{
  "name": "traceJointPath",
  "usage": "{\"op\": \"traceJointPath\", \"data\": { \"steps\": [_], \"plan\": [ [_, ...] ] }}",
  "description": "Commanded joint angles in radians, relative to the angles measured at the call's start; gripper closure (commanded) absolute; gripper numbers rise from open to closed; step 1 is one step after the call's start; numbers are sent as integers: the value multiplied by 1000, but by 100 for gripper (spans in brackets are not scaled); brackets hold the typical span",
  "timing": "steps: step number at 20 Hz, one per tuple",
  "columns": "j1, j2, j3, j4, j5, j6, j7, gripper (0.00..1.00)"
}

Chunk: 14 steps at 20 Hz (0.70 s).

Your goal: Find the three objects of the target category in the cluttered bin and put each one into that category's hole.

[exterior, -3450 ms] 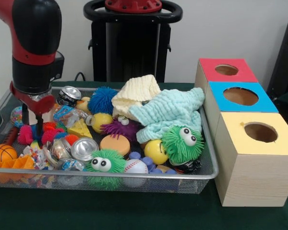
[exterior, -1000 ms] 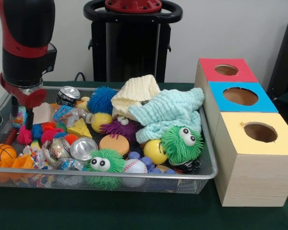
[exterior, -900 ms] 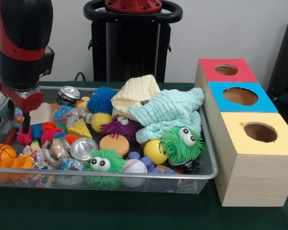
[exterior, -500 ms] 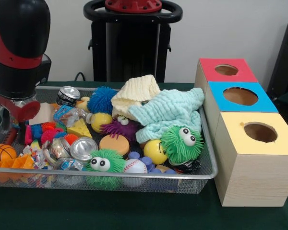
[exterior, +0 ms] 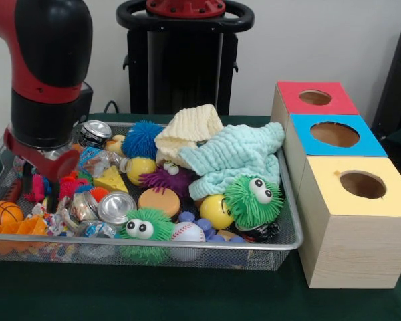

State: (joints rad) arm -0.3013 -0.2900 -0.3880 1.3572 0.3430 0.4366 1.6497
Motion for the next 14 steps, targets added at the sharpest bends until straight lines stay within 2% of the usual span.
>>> {"op": "traceJointPath", "data": {
  "steps": [1, 14],
  "plan": [
    [46, 17, 25, -62, 52, 156, 284, 0],
    [82, 50, 40, -93, 90, 147, 314, 0]
  ]
}}
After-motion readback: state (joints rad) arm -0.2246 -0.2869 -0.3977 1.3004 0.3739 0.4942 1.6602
